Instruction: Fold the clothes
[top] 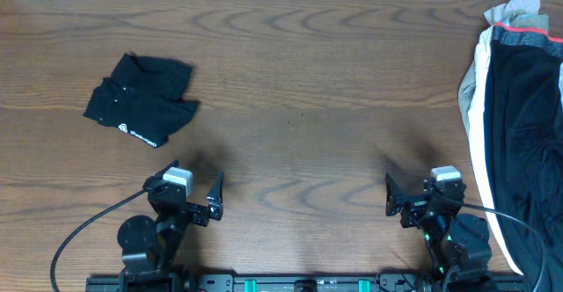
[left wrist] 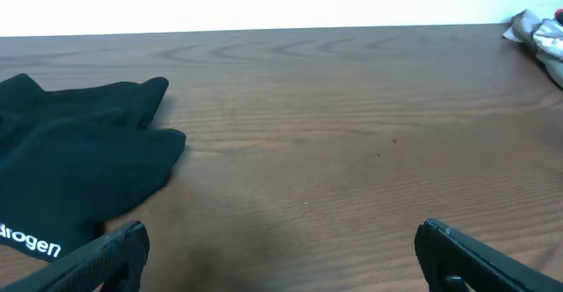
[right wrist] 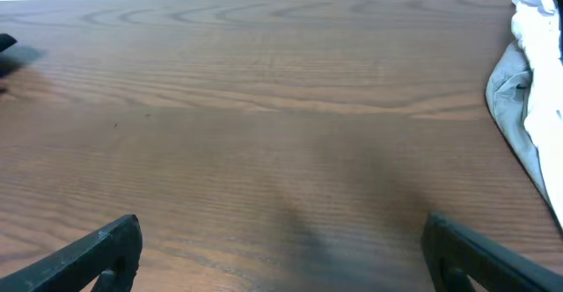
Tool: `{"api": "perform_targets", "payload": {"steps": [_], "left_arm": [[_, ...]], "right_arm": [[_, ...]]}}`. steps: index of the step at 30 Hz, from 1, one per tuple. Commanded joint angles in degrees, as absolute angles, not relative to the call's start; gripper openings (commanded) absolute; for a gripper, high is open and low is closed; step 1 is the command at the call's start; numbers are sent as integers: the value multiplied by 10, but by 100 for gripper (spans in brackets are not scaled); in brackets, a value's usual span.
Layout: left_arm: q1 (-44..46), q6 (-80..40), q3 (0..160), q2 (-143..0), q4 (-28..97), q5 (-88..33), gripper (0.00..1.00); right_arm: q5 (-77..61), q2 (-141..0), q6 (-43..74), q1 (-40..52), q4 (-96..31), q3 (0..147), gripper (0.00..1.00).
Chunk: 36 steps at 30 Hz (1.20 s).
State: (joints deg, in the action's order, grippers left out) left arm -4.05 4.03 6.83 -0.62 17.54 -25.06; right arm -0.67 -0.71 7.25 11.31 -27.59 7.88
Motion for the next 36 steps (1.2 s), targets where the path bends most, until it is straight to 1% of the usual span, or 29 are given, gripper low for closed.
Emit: {"api": "perform_targets", "payload": {"steps": [1, 12, 15, 18, 21, 23, 26, 29, 33, 36], "left_arm": [[-39, 33, 55, -2, 175, -250, 98], [-39, 31, 55, -2, 175, -250, 98], [-39, -4, 55, -2, 175, -250, 98], [-39, -26, 55, -2, 175, -250, 98], [-39, -83, 55, -2, 175, -250, 98], [-39, -120, 60, -2, 174, -250, 98], [-39, -170, 77, -2, 161, -250, 98], [-39, -190, 99, -7, 132, -259, 98], [-39, -186, 156, -70, 127, -266, 98], [-39, -171, 223, -174, 139, -285, 98]], "right_arm": [[-11, -4, 81, 108, -276, 77, 99], [6, -4, 81, 108, -270, 77, 99], [4, -4, 82, 108, -276, 77, 99], [-50, -4, 93, 108, -276, 77, 99], [-129, -4, 136, 108, -256, 77, 99], [-168, -4, 144, 108, -237, 77, 99], [-237, -5, 146, 108, -184, 77, 99], [-247, -15, 196, 108, -136, 82, 99], [-247, -65, 230, 108, -112, 106, 99], [-237, -140, 231, 108, -114, 143, 99]]}}
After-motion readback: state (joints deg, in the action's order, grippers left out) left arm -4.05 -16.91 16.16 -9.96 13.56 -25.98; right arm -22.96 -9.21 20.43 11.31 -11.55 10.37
